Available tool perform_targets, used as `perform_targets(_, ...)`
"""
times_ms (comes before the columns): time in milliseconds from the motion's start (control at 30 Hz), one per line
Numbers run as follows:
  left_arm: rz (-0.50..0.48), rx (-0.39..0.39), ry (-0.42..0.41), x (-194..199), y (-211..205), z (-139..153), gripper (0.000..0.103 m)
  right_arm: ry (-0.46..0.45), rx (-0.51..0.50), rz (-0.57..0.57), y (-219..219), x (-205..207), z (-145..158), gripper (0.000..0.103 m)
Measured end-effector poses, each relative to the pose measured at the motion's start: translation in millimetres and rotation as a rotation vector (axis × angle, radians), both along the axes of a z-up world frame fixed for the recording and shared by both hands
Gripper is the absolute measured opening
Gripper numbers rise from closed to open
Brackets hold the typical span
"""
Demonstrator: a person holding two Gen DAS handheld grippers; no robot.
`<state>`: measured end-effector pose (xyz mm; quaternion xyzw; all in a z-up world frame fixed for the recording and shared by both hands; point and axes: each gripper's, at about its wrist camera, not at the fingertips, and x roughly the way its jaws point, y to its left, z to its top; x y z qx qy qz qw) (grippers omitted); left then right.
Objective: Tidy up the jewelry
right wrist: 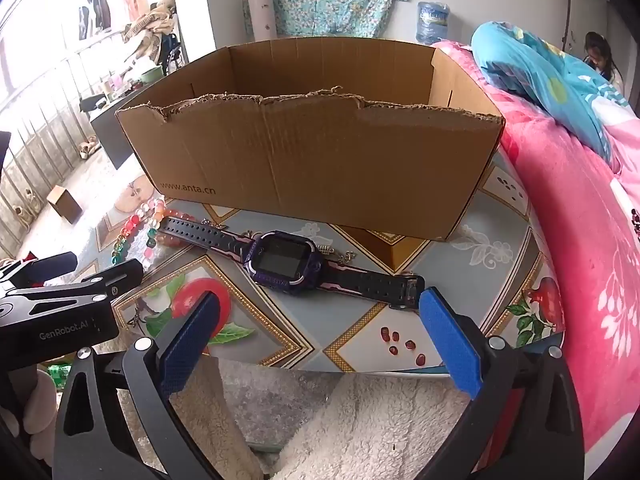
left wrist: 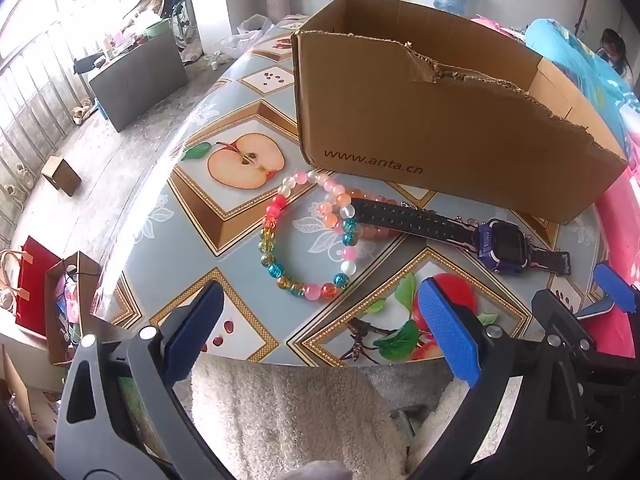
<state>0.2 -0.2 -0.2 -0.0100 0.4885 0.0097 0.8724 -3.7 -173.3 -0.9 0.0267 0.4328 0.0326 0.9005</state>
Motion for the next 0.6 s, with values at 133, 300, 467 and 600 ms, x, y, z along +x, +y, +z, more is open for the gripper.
perform_targets(133, 0.0, -0.007, 0.002, -4, 5, -3, 0.094, -0.006, -0.001, 0.001, 1, 0, 3, 0.097)
perform_targets(300, -0.007, 0.001, 0.01, -7, 3, -8, 0.094, 0.004, 0.006, -0.003, -1, -5, -5, 0.097)
perform_targets(467, -0.012, 0.016, 0.024, -1, -3, -11, 0.094, 0.017, 0.007, -0.007, -1, 1, -4, 0.097)
perform_targets(600, -0.013, 0.016, 0.023, -2, -4, -10, 0.094, 0.018, 0.008, -0.007, -2, 1, -4, 0.097)
